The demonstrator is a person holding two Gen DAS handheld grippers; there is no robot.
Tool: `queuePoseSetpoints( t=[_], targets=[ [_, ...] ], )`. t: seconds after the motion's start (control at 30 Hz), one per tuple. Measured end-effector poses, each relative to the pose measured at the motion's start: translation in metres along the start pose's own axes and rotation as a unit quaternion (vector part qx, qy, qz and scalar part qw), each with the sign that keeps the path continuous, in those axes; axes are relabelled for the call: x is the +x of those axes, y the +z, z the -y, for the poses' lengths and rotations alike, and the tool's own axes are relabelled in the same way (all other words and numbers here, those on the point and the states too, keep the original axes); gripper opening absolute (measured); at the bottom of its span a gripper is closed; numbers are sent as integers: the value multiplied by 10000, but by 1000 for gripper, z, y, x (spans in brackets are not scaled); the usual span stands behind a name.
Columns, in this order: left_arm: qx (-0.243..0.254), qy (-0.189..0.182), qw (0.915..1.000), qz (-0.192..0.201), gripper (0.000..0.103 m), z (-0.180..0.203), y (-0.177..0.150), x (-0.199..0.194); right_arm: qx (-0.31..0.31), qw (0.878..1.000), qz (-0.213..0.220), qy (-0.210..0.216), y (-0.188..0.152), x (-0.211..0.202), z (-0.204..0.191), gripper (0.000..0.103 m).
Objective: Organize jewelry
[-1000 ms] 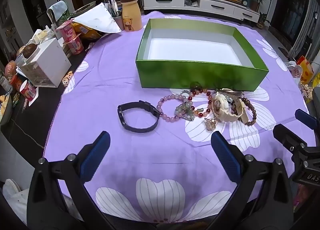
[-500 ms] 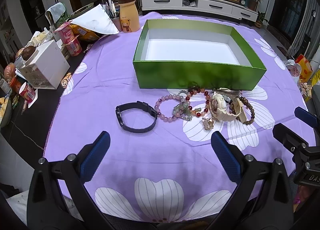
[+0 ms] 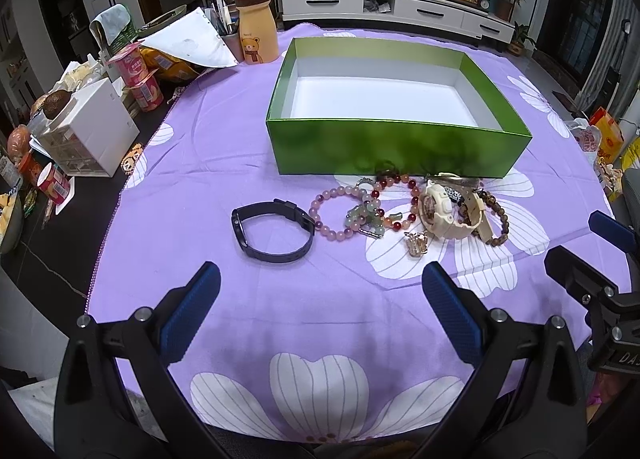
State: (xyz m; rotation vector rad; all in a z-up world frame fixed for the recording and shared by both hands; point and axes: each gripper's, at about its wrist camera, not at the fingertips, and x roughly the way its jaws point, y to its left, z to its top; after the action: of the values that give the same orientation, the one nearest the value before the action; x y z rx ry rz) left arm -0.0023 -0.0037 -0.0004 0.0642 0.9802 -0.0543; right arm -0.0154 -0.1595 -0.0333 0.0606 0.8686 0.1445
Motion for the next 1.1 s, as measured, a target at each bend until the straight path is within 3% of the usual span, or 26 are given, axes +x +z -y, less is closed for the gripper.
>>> queuePoseSetpoints(
  t=[1.1],
  targets=[
    [31,-25,10000,-58,101,3,-6,7,29,10000,-19,17,-2,1,1,102]
  ],
)
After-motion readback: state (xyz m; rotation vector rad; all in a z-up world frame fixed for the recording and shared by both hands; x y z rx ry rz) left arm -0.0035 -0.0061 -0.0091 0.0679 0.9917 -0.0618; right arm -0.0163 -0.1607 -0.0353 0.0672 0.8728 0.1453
